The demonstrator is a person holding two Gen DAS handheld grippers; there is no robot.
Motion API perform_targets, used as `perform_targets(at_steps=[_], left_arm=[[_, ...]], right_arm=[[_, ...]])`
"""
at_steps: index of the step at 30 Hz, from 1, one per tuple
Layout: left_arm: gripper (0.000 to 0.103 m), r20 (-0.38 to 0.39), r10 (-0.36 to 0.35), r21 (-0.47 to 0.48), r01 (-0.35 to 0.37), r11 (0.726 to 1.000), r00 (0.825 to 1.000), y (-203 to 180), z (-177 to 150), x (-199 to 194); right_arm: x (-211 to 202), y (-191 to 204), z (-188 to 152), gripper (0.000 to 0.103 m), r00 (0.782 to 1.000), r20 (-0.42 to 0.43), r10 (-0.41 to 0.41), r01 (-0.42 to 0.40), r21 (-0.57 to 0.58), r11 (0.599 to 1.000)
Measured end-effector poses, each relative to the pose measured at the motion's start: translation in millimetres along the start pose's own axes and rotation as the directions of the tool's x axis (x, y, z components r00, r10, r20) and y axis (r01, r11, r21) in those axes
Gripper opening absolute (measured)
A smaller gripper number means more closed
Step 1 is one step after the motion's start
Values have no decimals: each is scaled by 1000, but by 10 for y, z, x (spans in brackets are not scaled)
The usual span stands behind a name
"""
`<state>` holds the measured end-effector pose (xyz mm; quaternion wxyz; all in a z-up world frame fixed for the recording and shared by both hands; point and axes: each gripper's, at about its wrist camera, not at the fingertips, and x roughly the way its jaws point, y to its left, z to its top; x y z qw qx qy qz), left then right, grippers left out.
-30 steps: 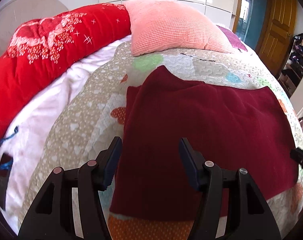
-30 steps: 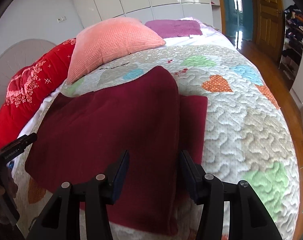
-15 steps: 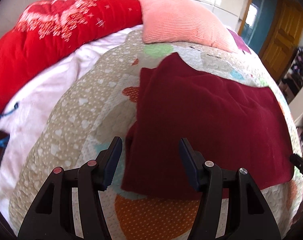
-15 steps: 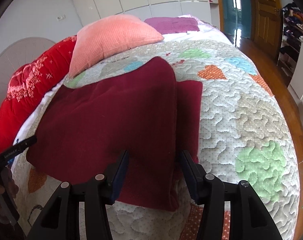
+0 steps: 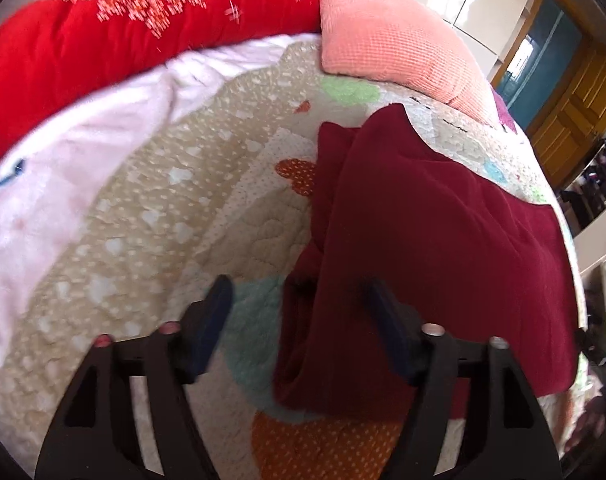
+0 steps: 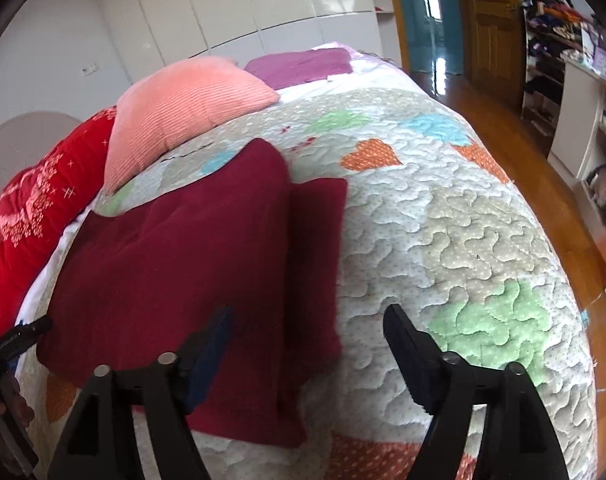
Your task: Fold small clothes
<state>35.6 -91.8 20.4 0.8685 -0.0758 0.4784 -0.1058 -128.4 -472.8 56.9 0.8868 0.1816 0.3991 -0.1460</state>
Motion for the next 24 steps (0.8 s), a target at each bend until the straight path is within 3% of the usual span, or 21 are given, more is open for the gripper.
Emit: perform_targets(at_steps=[3, 7, 10, 12, 13, 14, 15, 16, 18, 22, 24], left_arm=[[79, -34, -41, -20, 40, 999, 999, -3, 83, 153], [102, -79, -85, -33, 83, 996, 993, -69, 170, 343], [102, -93, -76, -2, 77, 997, 993, -150, 215, 417], [90, -103, -73, 16, 75, 997, 992, -209, 238, 404], [65, -103, -91, 26, 94, 995, 991, -236, 242, 373], [47, -113, -119, 39, 124, 992, 986, -282, 247, 328], [40, -108, -109, 50, 115, 992, 988, -307, 248, 284], [25, -96, -101, 69, 108, 992, 990, -339, 244, 212], [22, -96, -135, 70, 142, 987, 986, -323, 237, 78], [21, -105, -289, 13, 291, 956, 952, -156, 162, -368], [21, -115, -304, 12, 308, 951, 946, -123, 64, -552]], right_arm=[[175, -113, 55, 76, 999, -38, 23, -23, 16, 1000], [348, -113, 142, 78, 993, -42, 108, -107, 22, 994], [443, -39, 173, 82, 993, -34, 113, -113, 7, 994], [484, -8, 204, 79, 990, -25, 137, -136, 20, 990], [496, 17, 215, 59, 988, -24, 154, -154, 24, 988], [503, 44, 222, 51, 986, -27, 166, -166, 27, 986], [492, 75, 233, 41, 988, -25, 153, -153, 25, 988], [446, 104, 243, 25, 989, -13, 147, -147, 16, 989], [355, 116, 246, 19, 988, 0, 157, -157, 19, 987], [-85, 82, 252, 17, 964, 39, 262, -263, 27, 964], [-331, 119, 182, 17, 959, 50, 279, -279, -9, 960]])
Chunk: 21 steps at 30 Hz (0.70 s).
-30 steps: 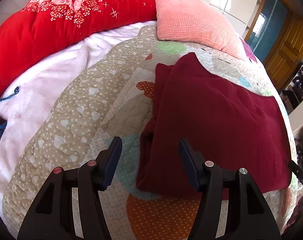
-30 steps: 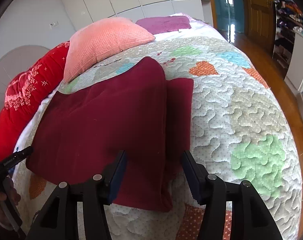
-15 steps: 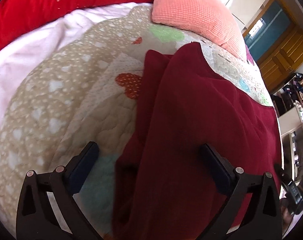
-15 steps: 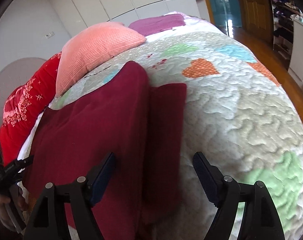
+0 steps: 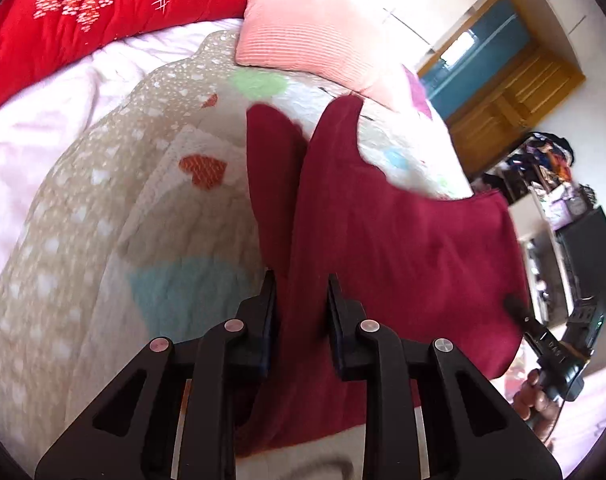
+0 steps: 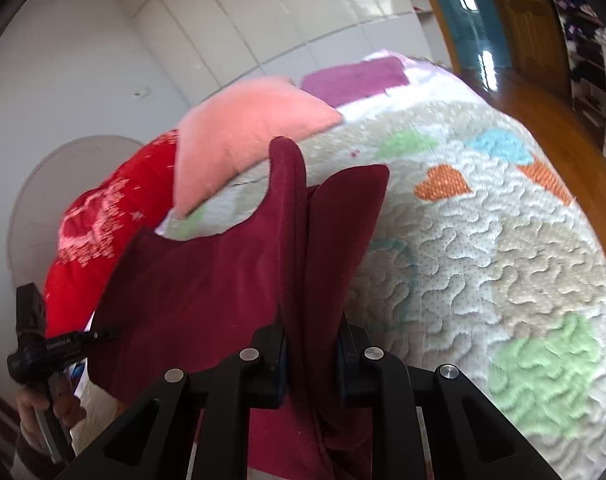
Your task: Fold small clothes
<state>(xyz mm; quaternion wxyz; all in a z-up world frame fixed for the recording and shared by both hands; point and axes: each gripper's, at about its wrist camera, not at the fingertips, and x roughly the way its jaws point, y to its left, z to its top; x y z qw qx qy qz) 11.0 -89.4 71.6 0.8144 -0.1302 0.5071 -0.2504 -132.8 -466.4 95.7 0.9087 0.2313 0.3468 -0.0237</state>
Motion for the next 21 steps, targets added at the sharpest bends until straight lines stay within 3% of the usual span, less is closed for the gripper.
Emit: perform_targets(at_steps=[4, 6, 8, 9, 10, 12, 15, 17, 21], left_arm=[[21, -7, 27, 38, -27, 999, 1000, -35, -419, -311], [20, 5, 78, 45, -78, 996, 997, -19, -613, -338], [21, 14, 161, 57, -162, 985, 987, 14, -786, -322], [21, 14, 187, 57, -188, 981, 982, 52, -836, -311], [21, 9, 204, 48, -204, 978, 979, 85, -876, -316], [21, 11, 186, 18, -187, 982, 982, 135, -886, -375], [24, 72, 188, -5, -188, 982, 980, 99, -835, -491], [33, 95, 193, 6, -194, 981, 977, 19, -776, -493], [35, 81, 188, 31, -191, 981, 979, -180, -610, -279]], right_arm=[[-533, 112, -278, 17, 999, -21, 49, -50, -27, 998], [-719, 83, -509, 17, 999, -38, 35, -36, -30, 999], [-748, -42, -719, 20, 998, -69, -11, 12, 2, 1000], [-721, -136, -814, 26, 994, -96, -48, 52, 34, 998], [-701, -275, -890, 29, 984, -125, -124, 134, 73, 988], [-780, -422, -891, 34, 984, -112, -139, 155, 146, 977], [-991, -360, -748, 42, 999, 5, -53, 51, 223, 973], [-964, -144, -651, 46, 999, 22, -27, 23, 159, 987], [-610, 232, -516, 46, 999, -24, -36, 37, 27, 999]])
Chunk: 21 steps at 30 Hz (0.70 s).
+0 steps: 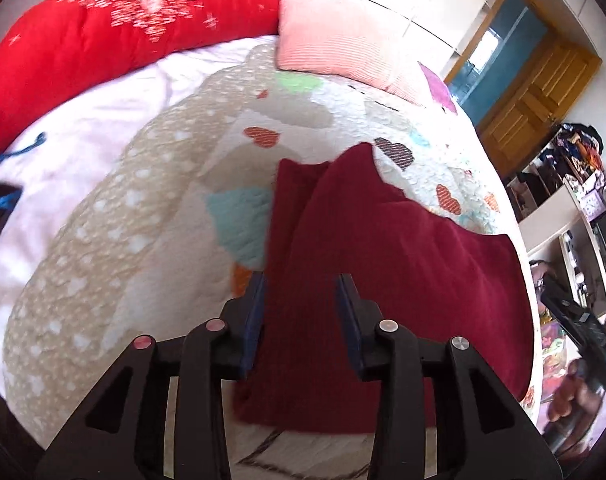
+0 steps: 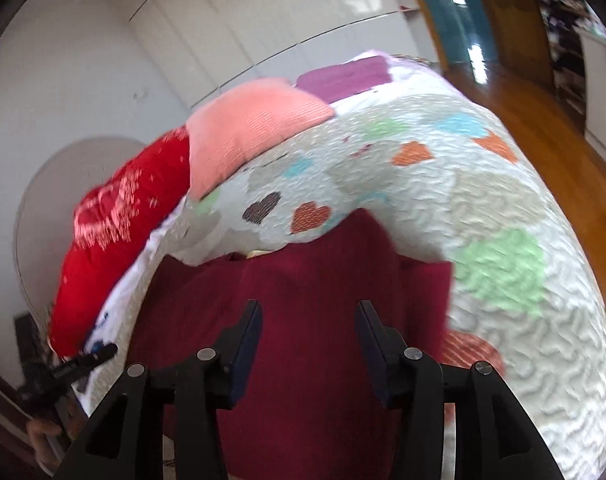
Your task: Fold small clothes
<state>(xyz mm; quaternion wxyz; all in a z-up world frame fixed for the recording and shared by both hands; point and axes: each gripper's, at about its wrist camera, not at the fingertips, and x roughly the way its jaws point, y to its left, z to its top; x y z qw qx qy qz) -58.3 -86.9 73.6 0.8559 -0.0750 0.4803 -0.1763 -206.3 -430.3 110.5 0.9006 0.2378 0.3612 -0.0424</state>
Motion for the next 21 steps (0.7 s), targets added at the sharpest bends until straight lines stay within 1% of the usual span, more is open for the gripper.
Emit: perform_targets(at_steps=[3, 6, 8, 10, 11, 12, 15, 19, 21], left_arm=[[35, -11, 9, 30, -9, 1000, 1000, -144, 115, 192], [35, -25, 20, 29, -20, 999, 999, -244, 267, 482], [35, -46, 47, 12, -46, 999, 998, -237, 358, 679], [35, -73, 50, -30, -52, 998, 996, -168, 440, 878], [35, -79, 49, -37, -52, 998, 996, -147, 457, 932], [35, -81, 50, -40, -53, 998, 996, -132, 469, 976], [35, -57, 55, -41, -57, 998, 997, -132, 478, 1025], [35, -34, 79, -4, -79, 997, 996, -181, 441, 1023], [35, -26, 89, 12, -88, 996, 996, -203, 421, 1011]], right_arm=[[359, 164, 110, 46, 997, -18, -71, 69, -82, 994], [623, 168, 190, 46, 995, -41, -95, 91, -97, 991], [796, 97, 203, 46, 988, -62, -144, 137, -103, 985], [934, 3, 224, 46, 971, -58, -231, 222, -129, 966], [970, -60, 230, 46, 964, -54, -260, 251, -134, 959], [998, -122, 228, 46, 962, -57, -269, 260, -124, 958], [1123, -293, 213, 47, 964, -73, -255, 249, -83, 965], [1156, -232, 219, 51, 959, -69, -275, 266, -119, 957], [1137, -207, 224, 51, 958, -77, -278, 267, -123, 956]])
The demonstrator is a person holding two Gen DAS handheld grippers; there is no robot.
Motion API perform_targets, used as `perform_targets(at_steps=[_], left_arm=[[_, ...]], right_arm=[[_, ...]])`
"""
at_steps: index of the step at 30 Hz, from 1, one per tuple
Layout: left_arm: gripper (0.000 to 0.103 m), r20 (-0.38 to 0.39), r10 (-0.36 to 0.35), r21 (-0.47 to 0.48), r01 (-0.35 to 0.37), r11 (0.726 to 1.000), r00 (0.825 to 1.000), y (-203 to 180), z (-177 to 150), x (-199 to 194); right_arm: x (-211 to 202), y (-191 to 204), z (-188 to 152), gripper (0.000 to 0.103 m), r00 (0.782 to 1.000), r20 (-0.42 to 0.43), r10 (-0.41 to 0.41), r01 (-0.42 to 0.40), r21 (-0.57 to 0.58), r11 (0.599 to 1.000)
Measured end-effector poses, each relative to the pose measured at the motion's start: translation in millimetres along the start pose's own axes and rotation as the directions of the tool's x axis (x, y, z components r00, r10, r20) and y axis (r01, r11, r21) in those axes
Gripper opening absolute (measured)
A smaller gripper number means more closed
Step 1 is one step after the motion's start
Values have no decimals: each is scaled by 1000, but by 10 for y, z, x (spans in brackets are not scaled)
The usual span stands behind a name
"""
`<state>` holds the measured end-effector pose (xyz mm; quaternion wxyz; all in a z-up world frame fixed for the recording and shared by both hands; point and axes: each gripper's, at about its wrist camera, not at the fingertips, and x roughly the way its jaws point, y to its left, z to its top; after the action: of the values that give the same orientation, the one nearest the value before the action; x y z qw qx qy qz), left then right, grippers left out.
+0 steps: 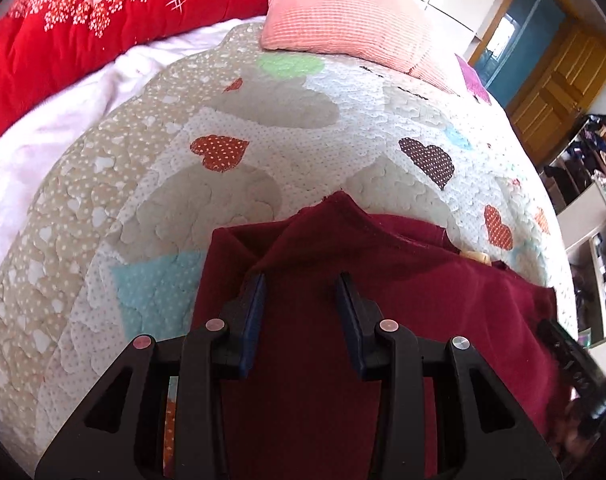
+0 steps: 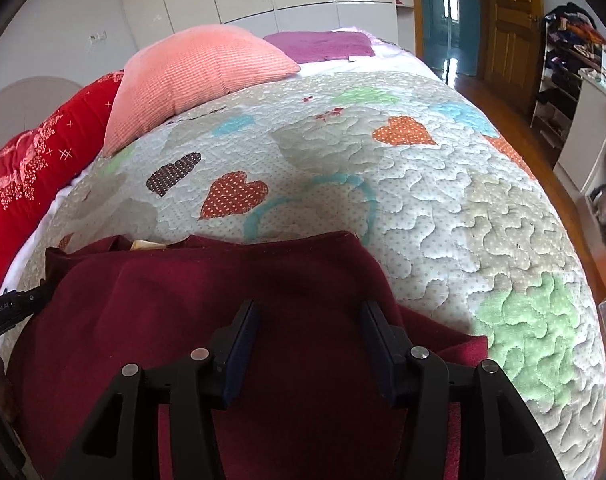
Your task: Fold small clothes
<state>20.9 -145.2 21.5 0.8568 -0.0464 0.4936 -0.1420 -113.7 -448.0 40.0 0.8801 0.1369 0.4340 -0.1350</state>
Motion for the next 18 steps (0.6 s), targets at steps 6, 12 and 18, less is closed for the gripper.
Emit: perform_targets(at_steps=[6, 12, 18], left_arm=[[36, 21, 8, 17, -8, 1000, 1000, -19, -43, -19], [36, 36, 23, 19, -24, 1000, 999, -50, -89, -97], [36, 57, 27, 18, -29, 999, 998, -50, -233, -358]], right_arm=[[-444, 116, -104, 51, 997, 35, 68, -68, -5, 998], [-379, 100, -405, 62, 999, 5, 48, -48, -33, 998], [-432, 264, -425, 64, 1000, -9, 12, -13, -91, 996]])
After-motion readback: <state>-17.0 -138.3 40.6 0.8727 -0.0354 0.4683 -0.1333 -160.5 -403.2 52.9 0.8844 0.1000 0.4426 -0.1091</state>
